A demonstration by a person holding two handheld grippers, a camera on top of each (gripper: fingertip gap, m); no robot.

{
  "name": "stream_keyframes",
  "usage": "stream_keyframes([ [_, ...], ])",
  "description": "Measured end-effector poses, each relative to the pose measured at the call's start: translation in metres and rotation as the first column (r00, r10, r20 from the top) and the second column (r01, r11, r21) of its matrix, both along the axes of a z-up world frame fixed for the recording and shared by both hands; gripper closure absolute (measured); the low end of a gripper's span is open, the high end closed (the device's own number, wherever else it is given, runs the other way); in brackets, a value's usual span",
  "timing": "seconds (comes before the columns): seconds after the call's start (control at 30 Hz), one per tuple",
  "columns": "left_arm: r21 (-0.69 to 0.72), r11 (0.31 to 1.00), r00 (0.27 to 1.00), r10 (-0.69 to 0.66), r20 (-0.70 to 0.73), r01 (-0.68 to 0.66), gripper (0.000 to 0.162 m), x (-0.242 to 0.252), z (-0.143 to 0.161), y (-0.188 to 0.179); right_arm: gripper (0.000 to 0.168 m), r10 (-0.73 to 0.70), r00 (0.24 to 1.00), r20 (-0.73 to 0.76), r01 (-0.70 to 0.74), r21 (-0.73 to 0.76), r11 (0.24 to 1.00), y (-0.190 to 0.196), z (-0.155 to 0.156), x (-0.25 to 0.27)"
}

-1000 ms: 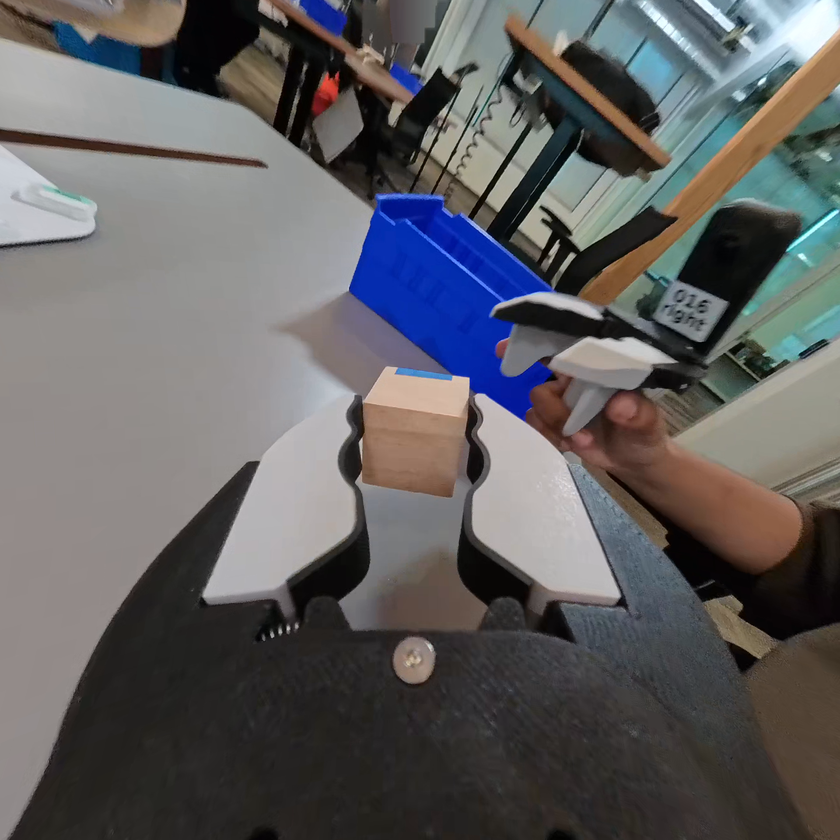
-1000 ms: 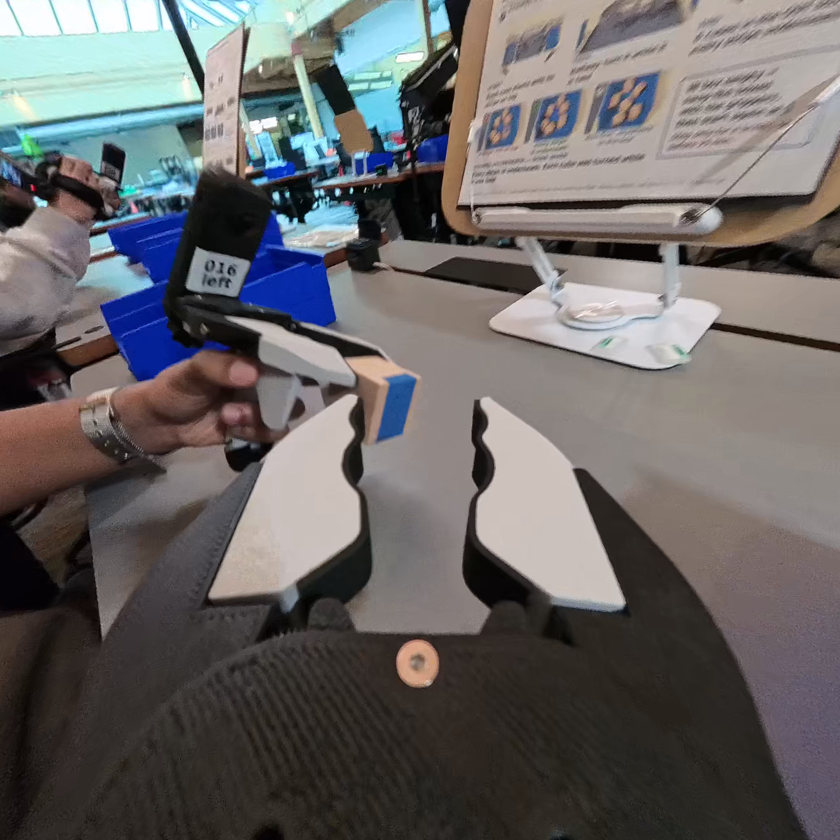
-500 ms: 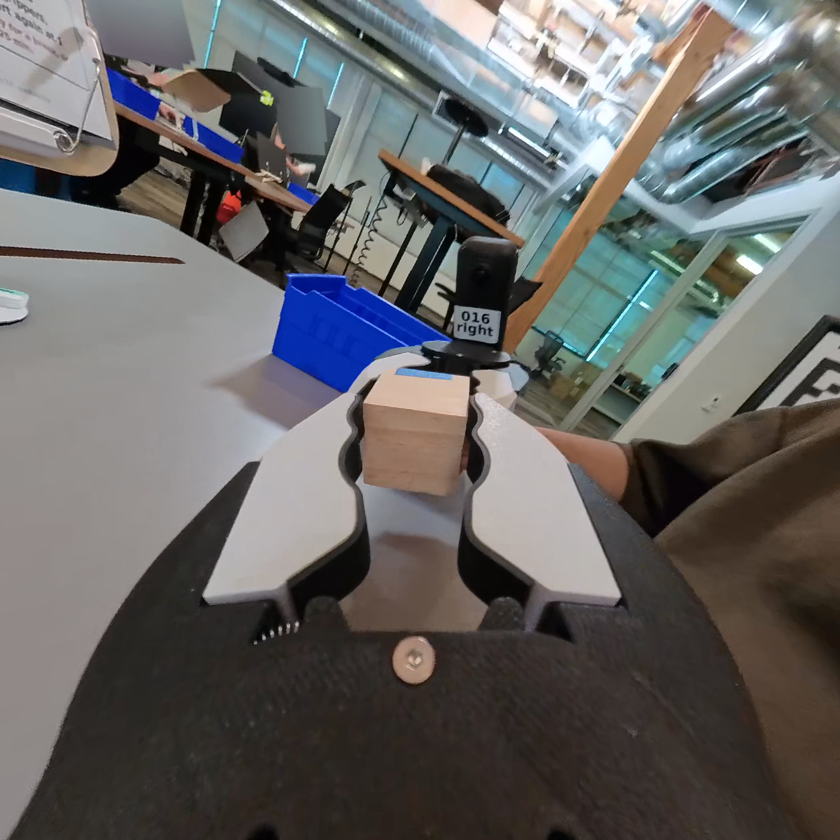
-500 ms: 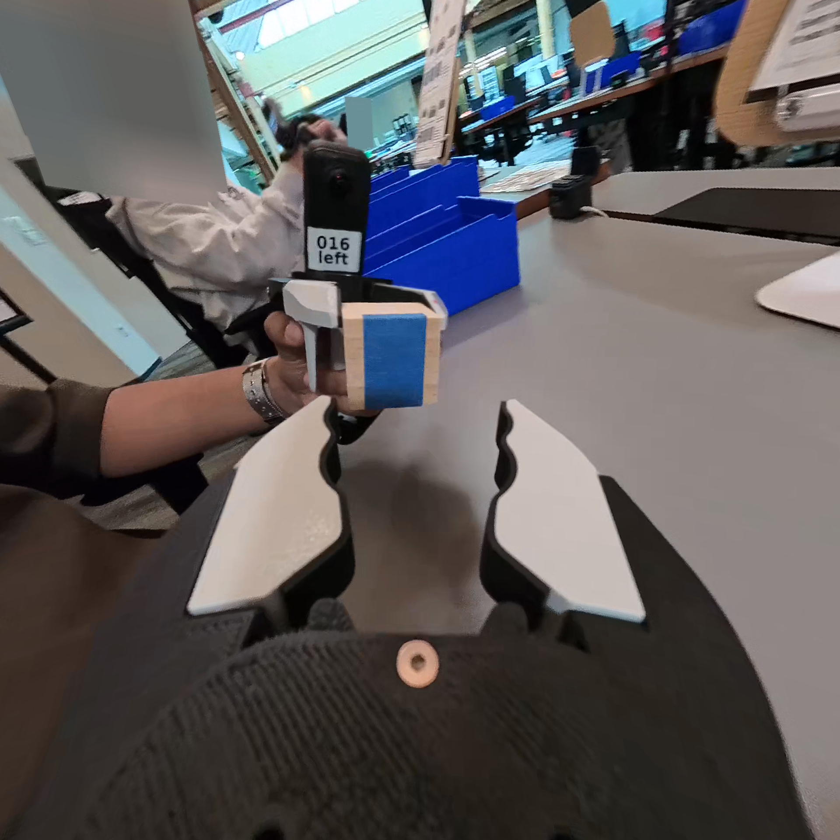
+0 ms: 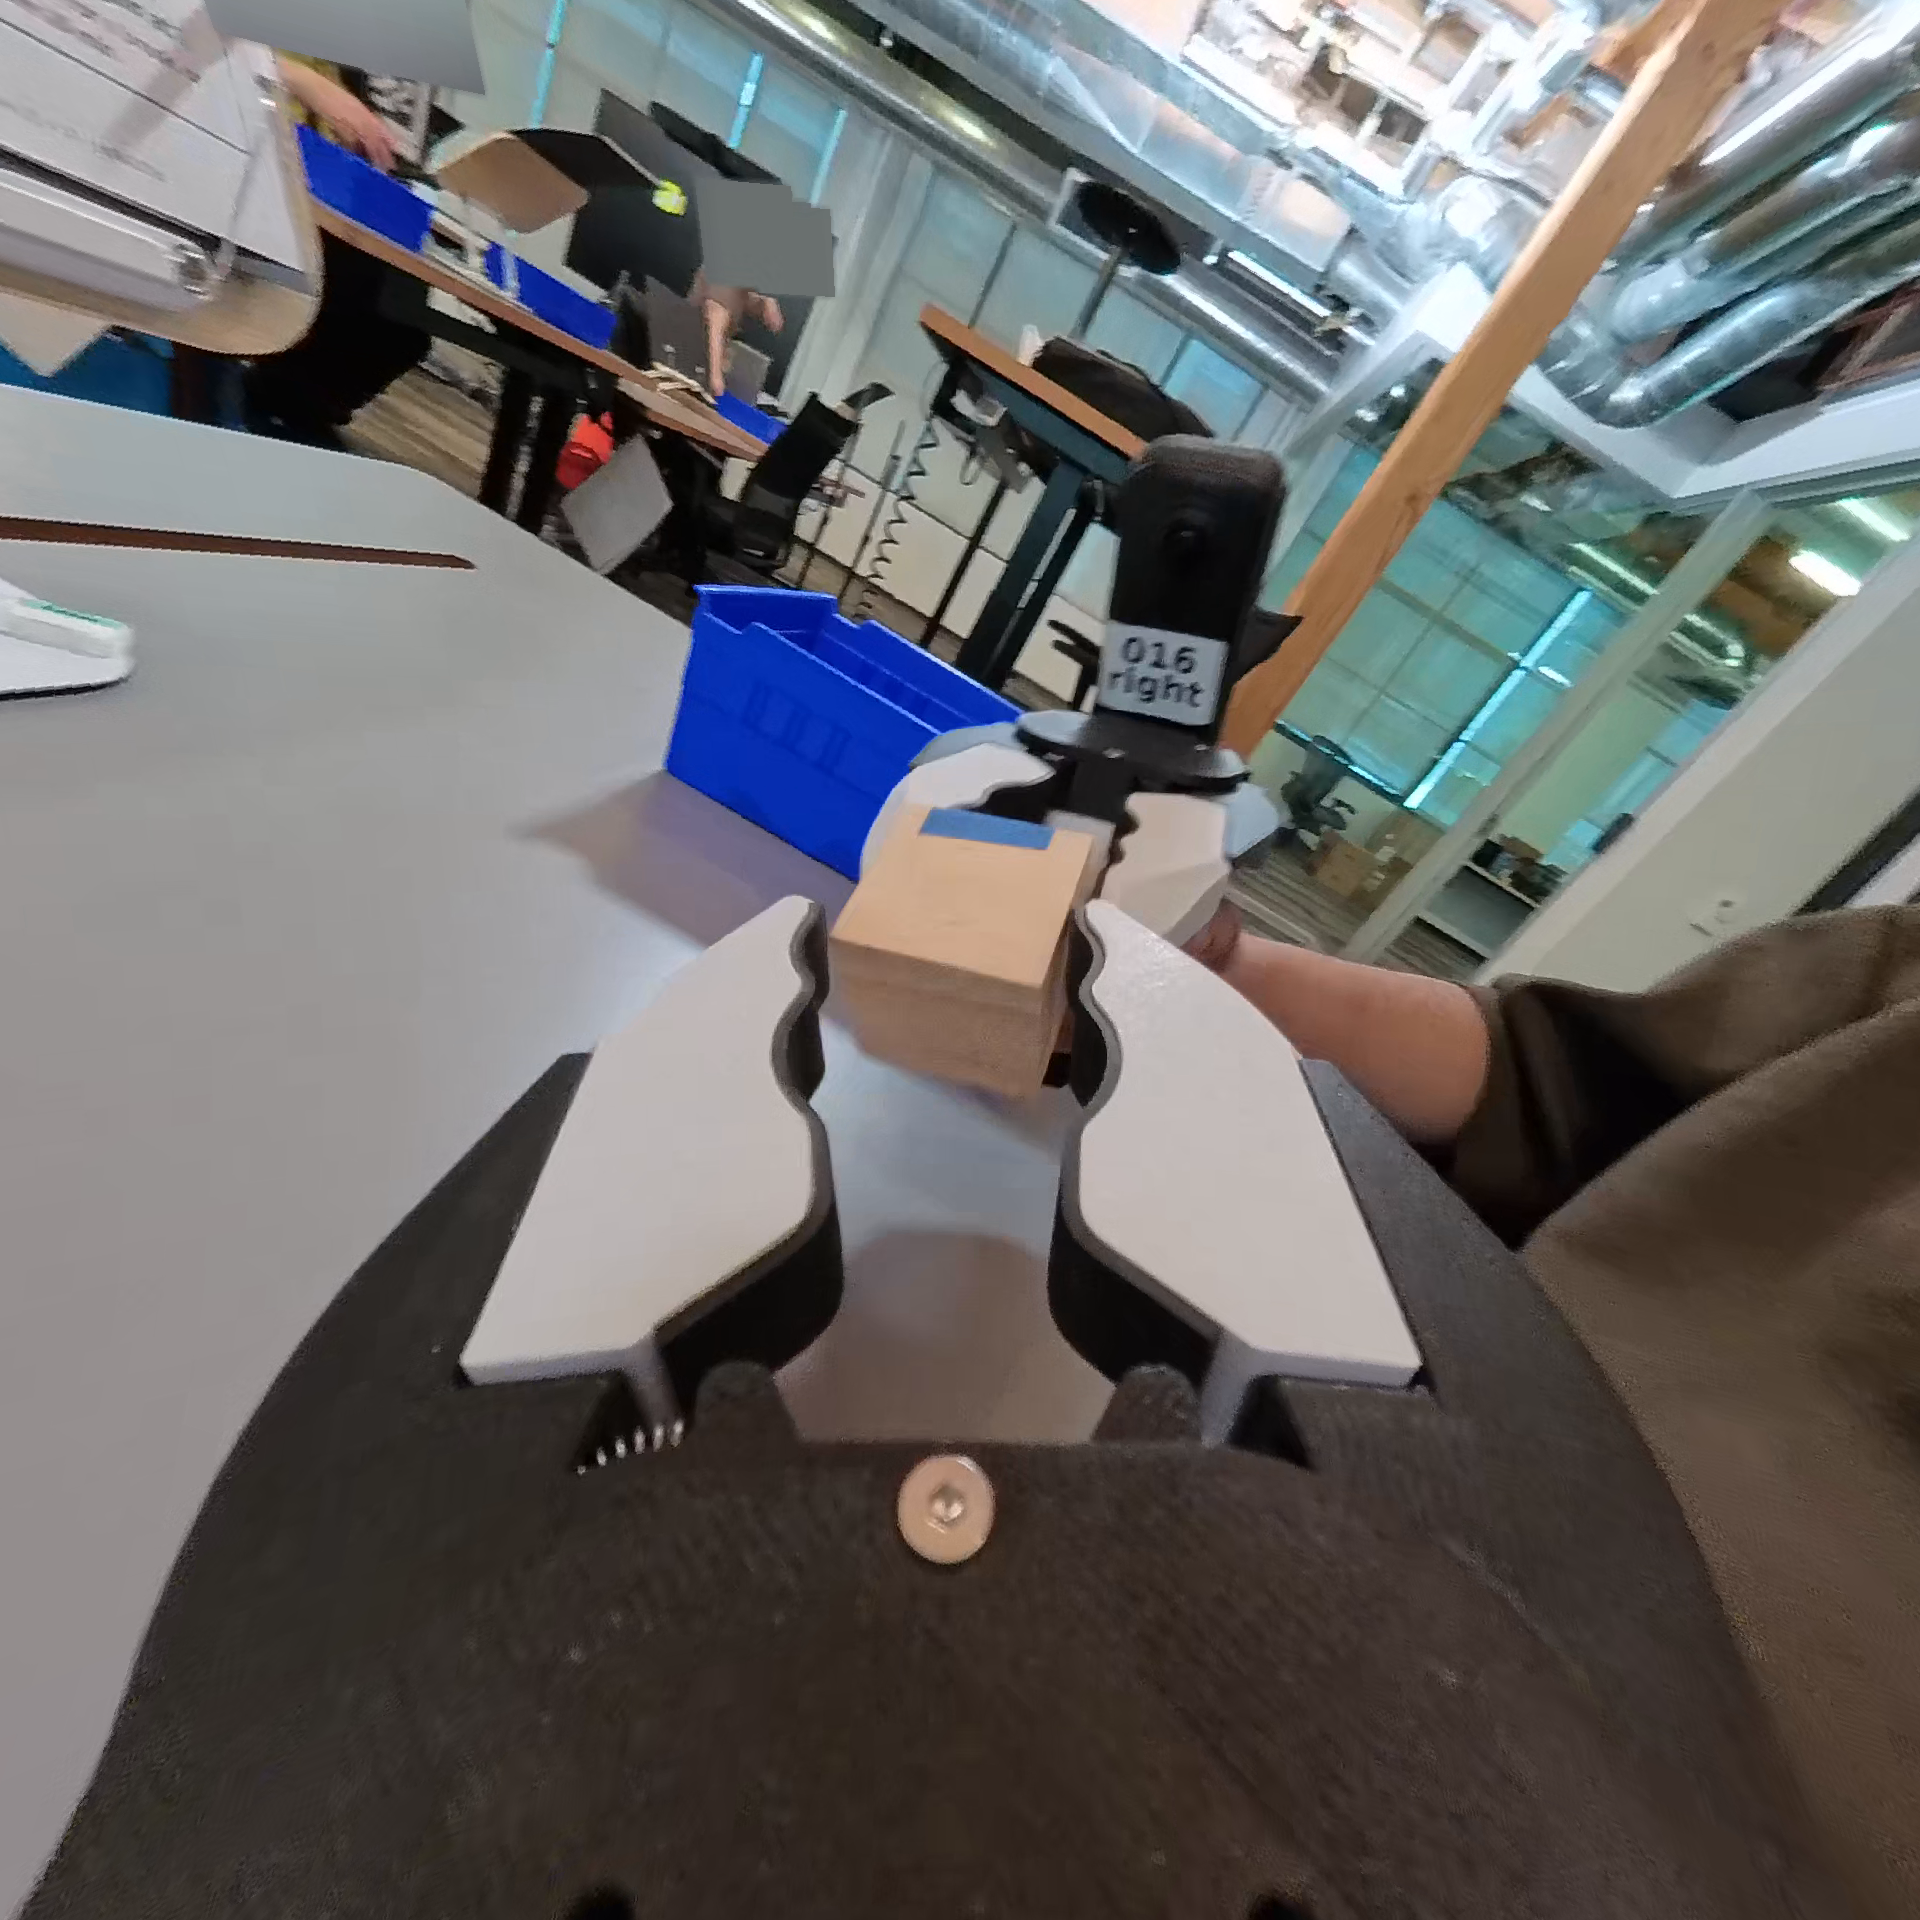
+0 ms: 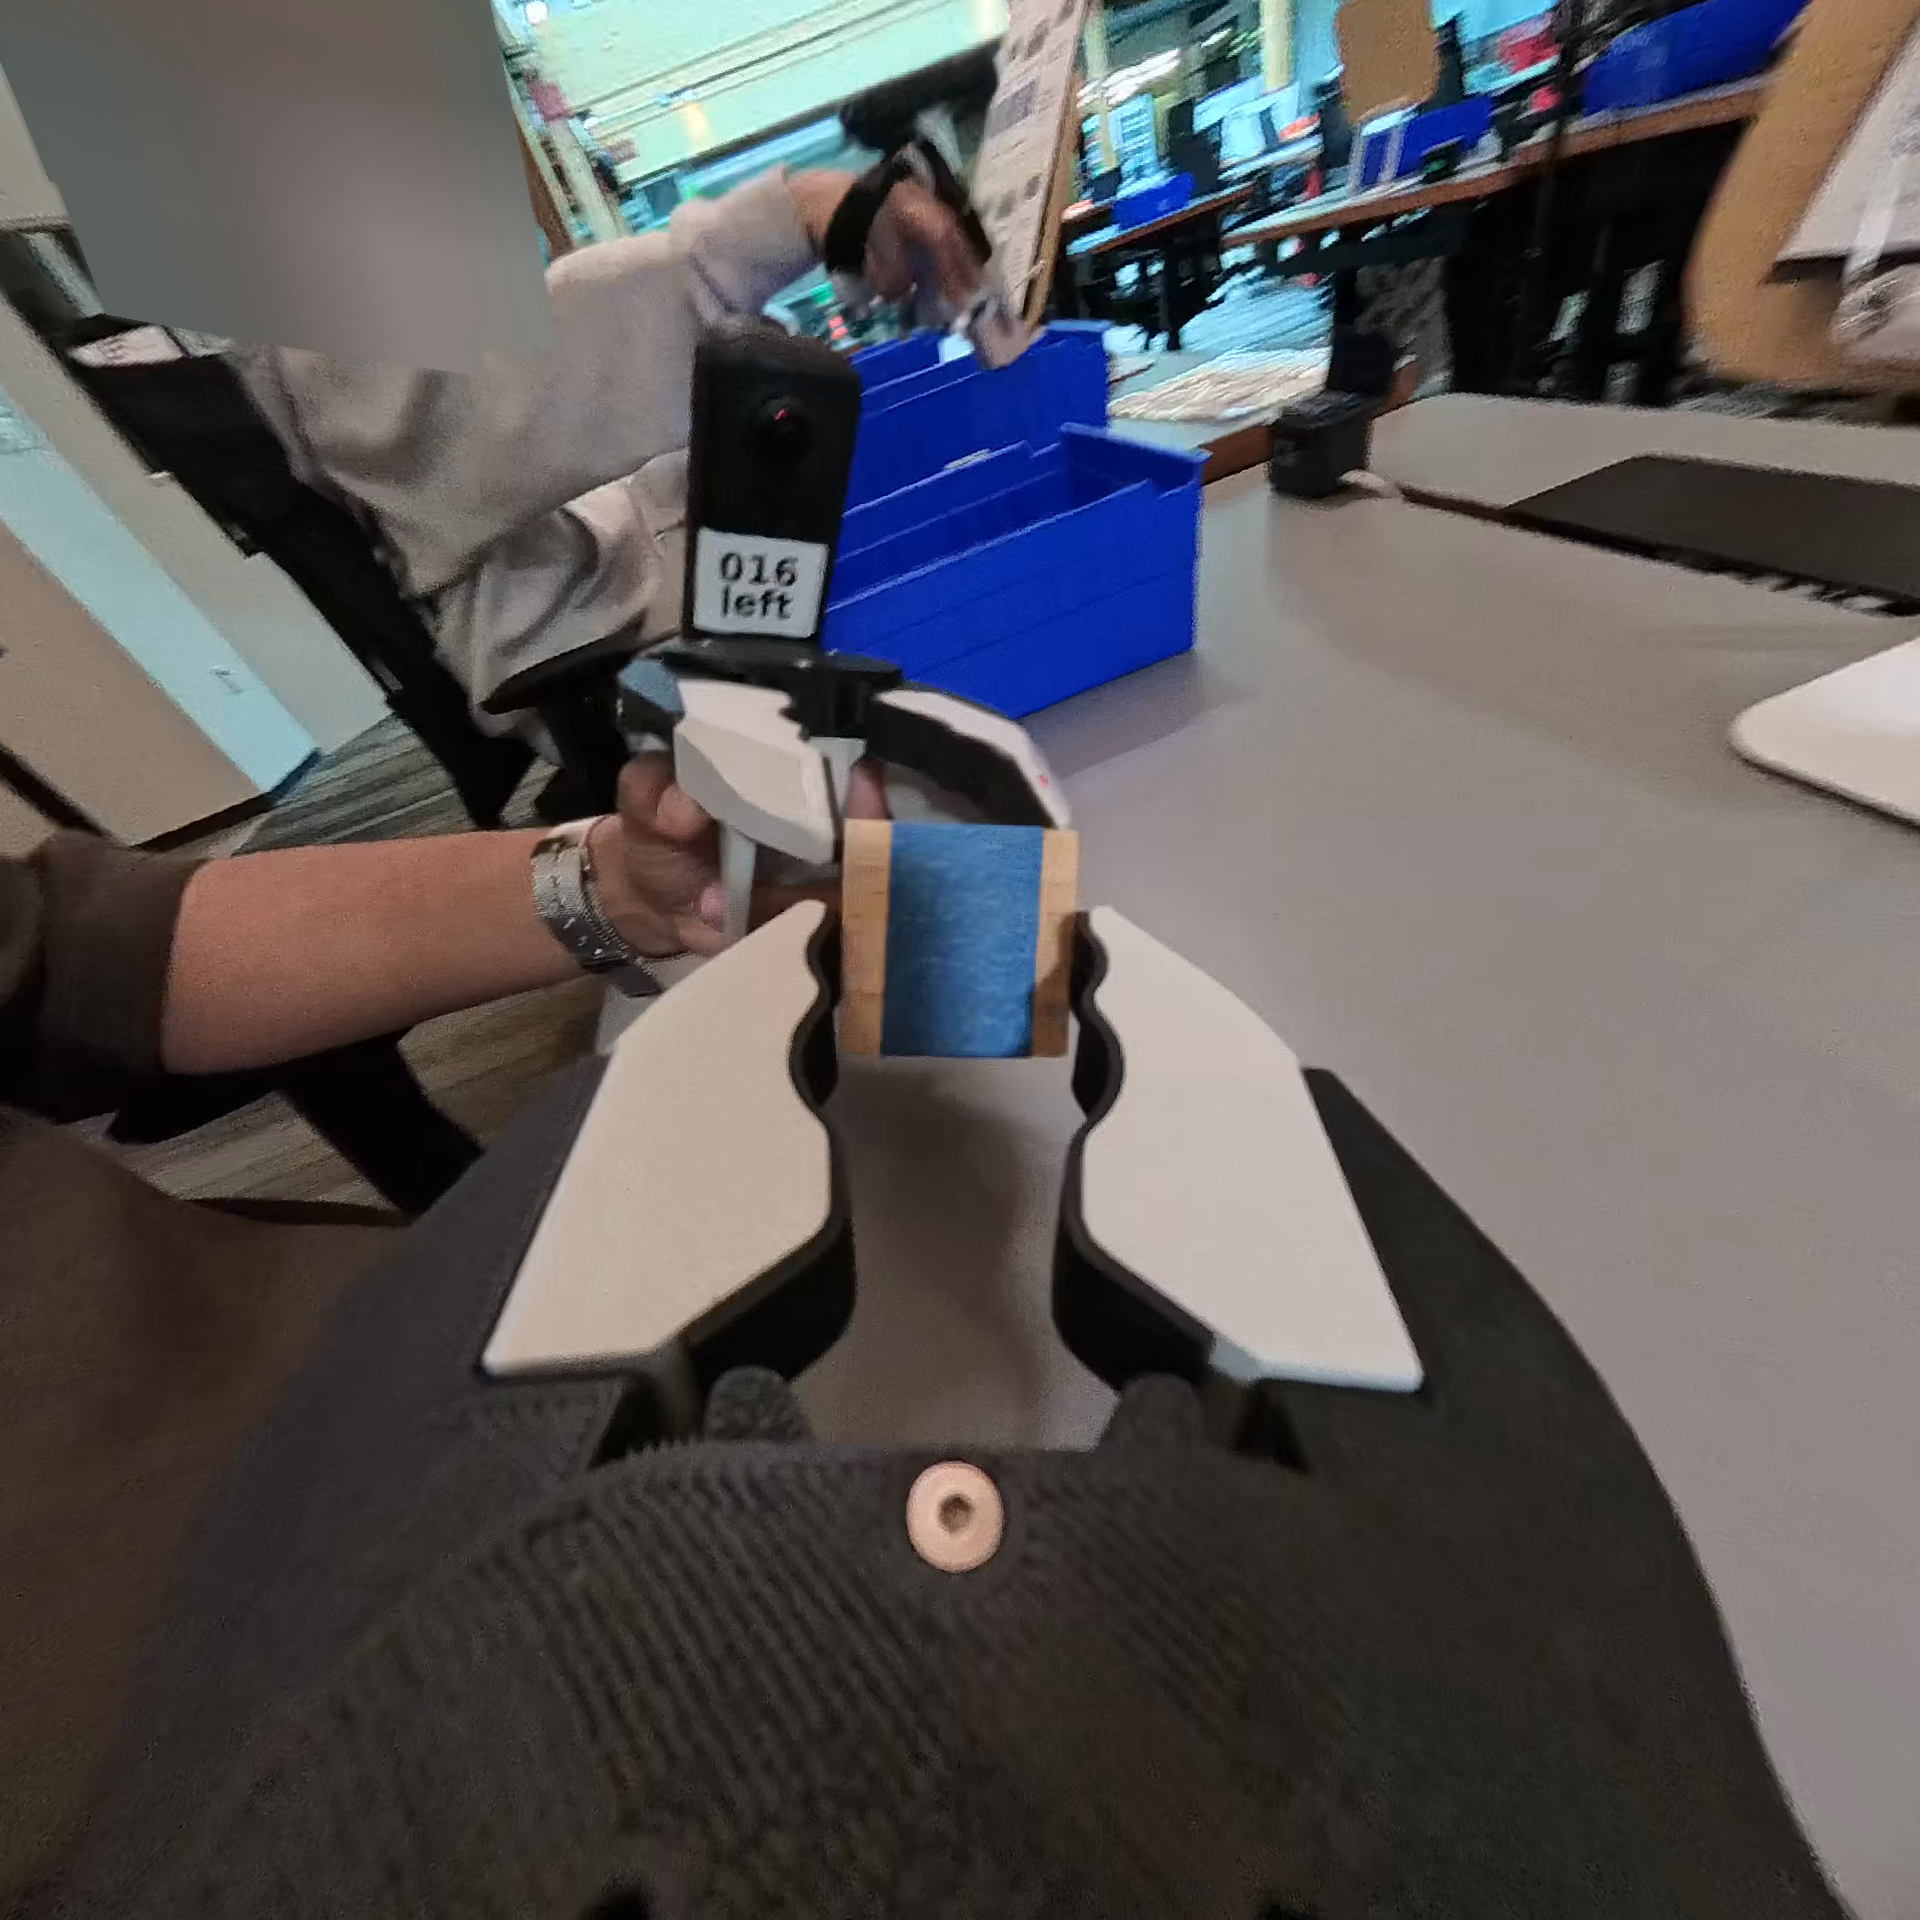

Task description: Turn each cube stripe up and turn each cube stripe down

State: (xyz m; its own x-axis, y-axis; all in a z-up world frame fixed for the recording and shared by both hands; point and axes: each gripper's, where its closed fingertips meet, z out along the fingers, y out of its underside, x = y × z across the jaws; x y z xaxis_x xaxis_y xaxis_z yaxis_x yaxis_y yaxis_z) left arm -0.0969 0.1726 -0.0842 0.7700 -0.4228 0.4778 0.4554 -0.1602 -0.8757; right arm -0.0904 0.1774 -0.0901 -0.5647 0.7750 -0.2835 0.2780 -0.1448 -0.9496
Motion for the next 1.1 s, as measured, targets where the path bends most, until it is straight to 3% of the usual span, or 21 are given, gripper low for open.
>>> stream_keyframes([
  [0.23,0.003,0.998,0.998,0.057,-0.015,-0.057,0.113,-0.017,0.002,0.017,0.126,-0.259,0.962,-0.090,0.266,0.073,0.961,0.072,0.049,0.029],
  [0.4,-0.024,1.000,1.000,0.003,-0.008,-0.003,0.113,-0.011,-0.003,0.039,0.126,-0.510,0.855,-0.096,0.516,0.249,0.819,0.156,0.070,0.083],
  [0.5,-0.026,0.999,0.999,-0.042,-0.015,0.042,0.113,-0.002,-0.004,0.053,0.126,-0.645,0.763,0.026,0.595,0.362,0.718,0.200,0.056,0.130],
  [0.7,-0.035,0.988,0.988,-0.152,-0.036,0.151,0.114,0.024,-0.005,0.079,0.127,-0.859,0.487,0.158,0.704,0.511,0.493,0.267,-0.002,0.213],
  [0.73,-0.038,0.985,0.985,-0.170,-0.040,0.169,0.114,0.028,-0.006,0.083,0.133,-0.879,0.448,0.161,0.710,0.533,0.460,0.274,-0.012,0.225],
  [0.77,-0.044,0.981,0.981,-0.190,-0.044,0.188,0.114,0.033,-0.008,0.087,0.168,-0.896,0.421,0.141,0.723,0.545,0.425,0.279,-0.017,0.235],
  [0.8,-0.052,0.977,0.977,-0.208,-0.048,0.206,0.113,0.038,-0.010,0.090,0.168,-0.916,0.384,0.116,0.740,0.554,0.381,0.285,-0.020,0.245],
  [0.9,-0.069,0.966,0.965,-0.253,-0.075,0.248,0.113,0.050,-0.014,0.097,0.168,-0.937,0.314,0.150,0.746,0.571,0.342,0.292,-0.027,0.267],
  [1.1,-0.086,0.959,0.953,-0.280,-0.112,0.271,0.113,0.060,-0.019,0.099,0.165,-0.949,0.279,0.148,0.750,0.584,0.311,0.294,-0.025,0.280],
])
